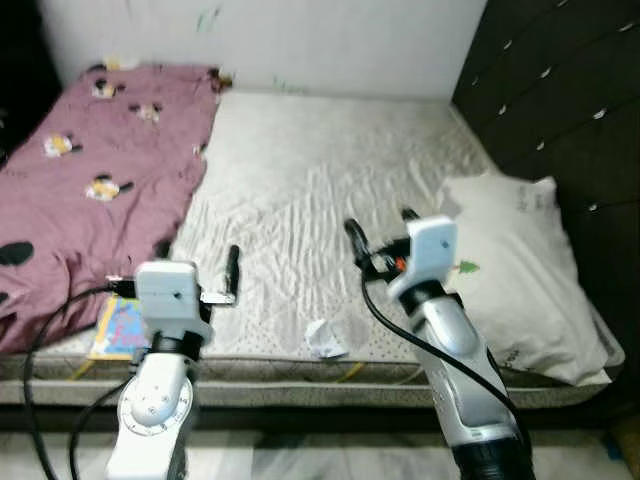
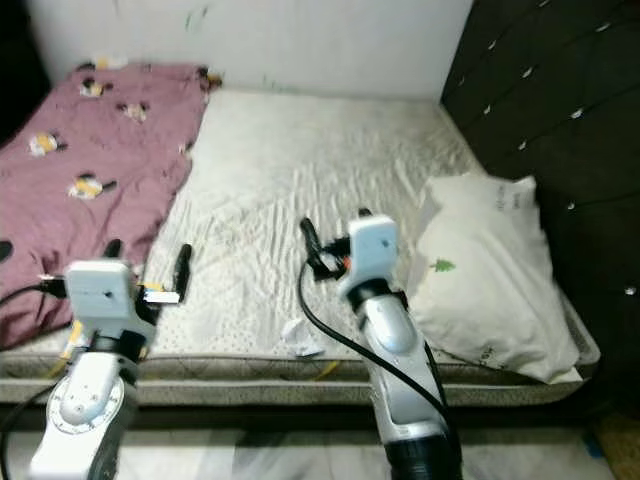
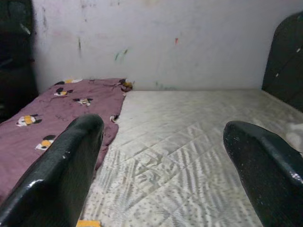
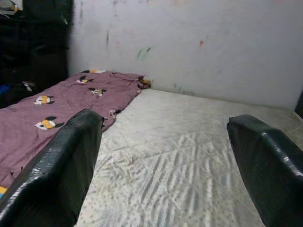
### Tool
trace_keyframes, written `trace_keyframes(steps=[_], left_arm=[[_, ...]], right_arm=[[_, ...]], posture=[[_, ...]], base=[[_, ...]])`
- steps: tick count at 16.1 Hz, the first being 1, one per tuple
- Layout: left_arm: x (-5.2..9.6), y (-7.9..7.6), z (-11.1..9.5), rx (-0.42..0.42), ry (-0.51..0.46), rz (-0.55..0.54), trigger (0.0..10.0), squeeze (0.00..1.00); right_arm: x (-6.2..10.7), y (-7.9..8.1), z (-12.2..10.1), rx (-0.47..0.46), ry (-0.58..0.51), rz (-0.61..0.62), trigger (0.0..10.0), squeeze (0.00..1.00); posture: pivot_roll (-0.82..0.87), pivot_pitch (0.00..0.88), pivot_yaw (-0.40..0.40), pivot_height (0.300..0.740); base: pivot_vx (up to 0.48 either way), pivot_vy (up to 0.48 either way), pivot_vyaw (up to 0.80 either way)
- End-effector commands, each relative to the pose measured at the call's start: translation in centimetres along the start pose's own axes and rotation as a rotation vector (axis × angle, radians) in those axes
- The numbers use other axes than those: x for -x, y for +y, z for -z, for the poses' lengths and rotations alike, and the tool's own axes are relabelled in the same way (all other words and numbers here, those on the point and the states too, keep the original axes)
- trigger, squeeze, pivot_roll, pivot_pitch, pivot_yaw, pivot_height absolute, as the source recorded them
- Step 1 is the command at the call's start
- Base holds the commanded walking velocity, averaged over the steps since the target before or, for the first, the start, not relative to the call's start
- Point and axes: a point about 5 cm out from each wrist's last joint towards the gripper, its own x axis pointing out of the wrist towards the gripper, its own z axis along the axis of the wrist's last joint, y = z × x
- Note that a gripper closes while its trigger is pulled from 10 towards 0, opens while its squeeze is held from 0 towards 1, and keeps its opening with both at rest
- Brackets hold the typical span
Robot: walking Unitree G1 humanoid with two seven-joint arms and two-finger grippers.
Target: Clean up the room
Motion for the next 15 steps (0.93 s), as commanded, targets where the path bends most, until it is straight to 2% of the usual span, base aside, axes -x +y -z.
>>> trace_keyframes(steps=[1,5,9,12,15], left_arm=[[-0.06,-0.51,-0.34,0.01,-0.013,0.021,10.0,0.0],[0.08,-0.72,-0.18,0.026,-0.006,0.013,10.0,0.0],[0.08,-0.74,-0.08,0.037,0.003,-0.01,10.0,0.0],[0.0,-0.73,0.04,0.035,0.012,-0.016,10.0,0.0],[-0.01,-0.69,0.1,0.047,0.019,-0.019,10.0,0.0]], right_arm=[[0.37,-0.74,0.11,0.001,0.001,0.02,10.0,0.0],[0.35,-1.29,0.0,0.013,0.001,0.016,10.0,0.0],[0.4,-1.51,0.1,0.036,0.008,0.02,10.0,0.0],[0.6,-1.1,0.37,0.078,0.017,0.002,10.0,0.0],[0.57,-1.36,0.51,0.089,0.024,0.009,10.0,0.0]], posture=[[0.08,0.039,-0.096,0.74],[0.07,0.046,-0.103,0.74],[0.06,0.049,-0.103,0.74],[0.06,0.053,-0.102,0.74],[0.06,0.056,-0.102,0.74]], base=[[0.296,0.0,0.0],[0.286,0.0,0.0],[0.0,0.0,0.0],[0.0,0.0,0.8],[0.0,0.0,0.8]])
